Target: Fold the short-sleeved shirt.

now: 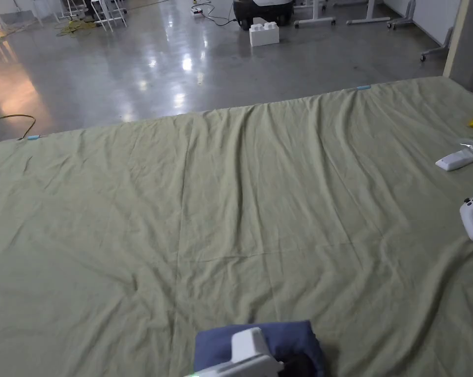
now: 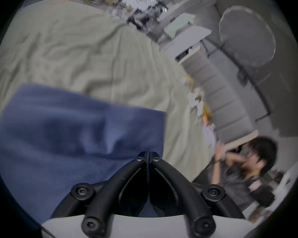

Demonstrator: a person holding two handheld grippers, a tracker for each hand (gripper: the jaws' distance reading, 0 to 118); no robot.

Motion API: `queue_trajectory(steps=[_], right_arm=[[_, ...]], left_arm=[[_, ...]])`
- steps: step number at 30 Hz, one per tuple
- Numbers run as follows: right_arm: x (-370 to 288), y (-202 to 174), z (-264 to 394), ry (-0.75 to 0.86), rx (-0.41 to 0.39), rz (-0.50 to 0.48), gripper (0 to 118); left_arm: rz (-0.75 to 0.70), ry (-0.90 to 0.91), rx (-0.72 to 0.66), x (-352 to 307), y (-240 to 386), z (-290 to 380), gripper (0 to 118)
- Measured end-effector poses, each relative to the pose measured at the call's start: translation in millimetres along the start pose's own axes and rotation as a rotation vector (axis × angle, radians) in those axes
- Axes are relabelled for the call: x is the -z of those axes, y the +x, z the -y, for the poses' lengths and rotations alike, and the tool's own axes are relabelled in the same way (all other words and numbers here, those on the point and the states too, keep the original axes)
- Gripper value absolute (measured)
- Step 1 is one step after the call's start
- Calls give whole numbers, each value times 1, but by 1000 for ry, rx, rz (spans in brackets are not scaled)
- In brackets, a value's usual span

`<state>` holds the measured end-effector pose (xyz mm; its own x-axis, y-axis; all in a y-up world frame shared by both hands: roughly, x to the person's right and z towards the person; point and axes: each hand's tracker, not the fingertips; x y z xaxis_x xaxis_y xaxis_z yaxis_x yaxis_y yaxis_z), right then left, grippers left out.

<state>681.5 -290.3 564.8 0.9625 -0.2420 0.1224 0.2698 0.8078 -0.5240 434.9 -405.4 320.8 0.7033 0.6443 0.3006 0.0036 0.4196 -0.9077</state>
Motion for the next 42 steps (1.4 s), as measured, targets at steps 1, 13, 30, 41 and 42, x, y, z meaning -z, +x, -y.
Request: queue_trajectory(steps=[1,13,30,41,42], right_arm=[[0,-1,1,-5,-3,1,0],[109,-70,-26,-231,-217,-201,0],[263,-127,-14,-615,-556,-55,0],[252,-116,-5,-537,-479,-76,0],[252,-115,-5,-538,-476,-79,0]], left_arm=[[-106,-58,83,16,0,5,3],[22,246,119,-118,6,-11,1],[116,133,-244,-146,-131,-43,83],[77,1,-358,-90,-139,-46,45],[71,-2,-357,-92,-138,-47,42]])
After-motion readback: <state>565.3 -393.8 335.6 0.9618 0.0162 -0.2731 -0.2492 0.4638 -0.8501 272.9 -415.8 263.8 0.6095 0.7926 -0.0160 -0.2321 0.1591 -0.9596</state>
